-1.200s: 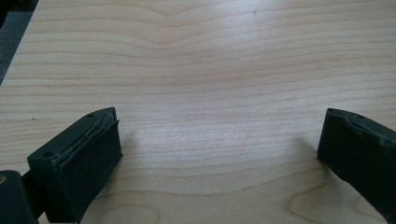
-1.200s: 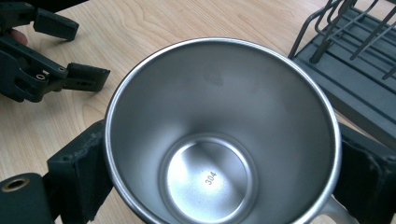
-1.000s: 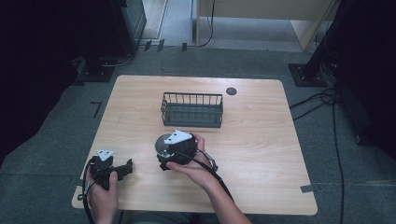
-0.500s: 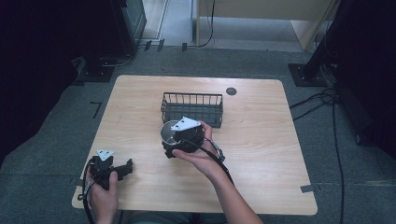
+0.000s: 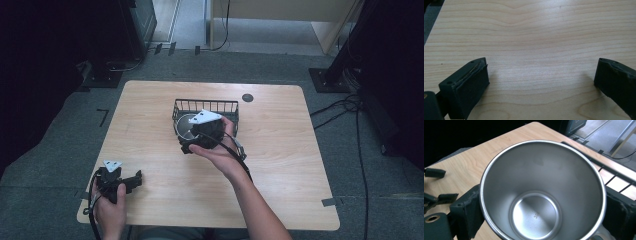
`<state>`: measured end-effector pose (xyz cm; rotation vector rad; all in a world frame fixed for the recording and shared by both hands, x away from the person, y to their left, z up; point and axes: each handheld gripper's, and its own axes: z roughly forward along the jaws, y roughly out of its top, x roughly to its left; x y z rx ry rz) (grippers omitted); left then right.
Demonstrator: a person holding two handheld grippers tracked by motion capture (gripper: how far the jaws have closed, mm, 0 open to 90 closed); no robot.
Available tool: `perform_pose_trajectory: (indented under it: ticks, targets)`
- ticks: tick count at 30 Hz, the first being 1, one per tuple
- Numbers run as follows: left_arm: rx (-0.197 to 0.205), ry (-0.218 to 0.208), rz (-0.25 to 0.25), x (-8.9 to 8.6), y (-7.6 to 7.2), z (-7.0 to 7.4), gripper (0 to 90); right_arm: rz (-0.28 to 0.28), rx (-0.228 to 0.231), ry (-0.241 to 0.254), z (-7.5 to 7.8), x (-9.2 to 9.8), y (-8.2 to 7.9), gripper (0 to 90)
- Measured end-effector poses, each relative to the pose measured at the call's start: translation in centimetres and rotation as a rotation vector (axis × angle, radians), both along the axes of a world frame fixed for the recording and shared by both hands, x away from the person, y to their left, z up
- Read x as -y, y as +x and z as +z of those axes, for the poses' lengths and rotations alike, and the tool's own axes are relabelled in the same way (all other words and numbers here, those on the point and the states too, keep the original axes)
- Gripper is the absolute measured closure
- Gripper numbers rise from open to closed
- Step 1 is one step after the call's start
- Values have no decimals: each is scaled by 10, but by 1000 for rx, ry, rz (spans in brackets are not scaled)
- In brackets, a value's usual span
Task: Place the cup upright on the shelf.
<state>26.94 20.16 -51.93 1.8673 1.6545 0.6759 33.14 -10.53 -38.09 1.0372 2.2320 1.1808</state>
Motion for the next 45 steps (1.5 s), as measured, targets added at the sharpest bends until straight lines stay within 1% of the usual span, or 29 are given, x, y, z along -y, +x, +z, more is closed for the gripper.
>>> perform_pose_trajectory:
  ticks: [4, 10, 16, 17, 18, 19, 20, 21, 23, 24, 25, 27, 29, 30, 33, 34, 35, 41, 42, 45]
  targets:
    - [0, 0, 0, 0, 0, 0, 0, -13, 0, 4, 6, 4, 7, 66]
    - [1, -1, 1, 0, 0, 0, 0, -32, 18, 1, 17, 8, 19, 66]
    - [1, -1, 1, 0, 0, 0, 0, -47, 28, 2, 23, 10, 28, 66]
    - [1, -1, 1, 0, 0, 0, 0, -60, 36, 2, 25, 12, 32, 66]
    - [0, -1, 0, 0, 0, 0, 0, -66, 35, 5, 27, 12, 34, 66]
    - [0, 0, 0, 0, 0, 0, 0, -66, 35, 5, 27, 12, 34, 66]
    - [1, -1, 1, 0, 0, 0, 0, -74, 42, 2, 29, 14, 39, 66]
    - [1, -1, 0, 0, 0, 0, 0, -74, 42, 2, 29, 14, 39, 66]
    - [1, 0, 0, 0, 0, 0, 0, -86, 47, -4, 31, 15, 44, 66]
    - [1, 0, 0, 0, 0, 0, 0, -87, 51, -8, 32, 16, 47, 66]
    - [1, 0, -1, 0, 0, 0, 0, -101, 54, -8, 33, 18, 53, 66]
    - [0, 0, 0, 0, 0, 0, 0, -107, 52, -6, 33, 18, 55, 66]
    - [0, 0, 0, 0, 0, 0, 0, -123, 57, -11, 32, 21, 63, 66]
    - [0, 0, 0, 0, 0, 0, 0, -123, 57, -11, 32, 21, 63, 66]
    - [1, 1, 0, 0, 0, 0, 0, -144, 56, -15, 29, 25, 73, 66]
    - [1, 0, 0, 0, 0, 0, 0, -144, 56, -15, 29, 25, 73, 66]
    - [0, 0, 0, 0, 0, 0, 0, -154, 53, -13, 26, 27, 78, 66]
    - [-1, 1, -1, 0, 0, 0, 0, -173, 43, -28, 18, 29, 87, 66]
    - [-1, 1, -1, 0, 0, 0, 0, -180, 45, -20, 16, 30, 90, 66]
    - [0, 0, -1, 0, 0, 0, 0, -186, 39, -19, 14, 30, 93, 66]
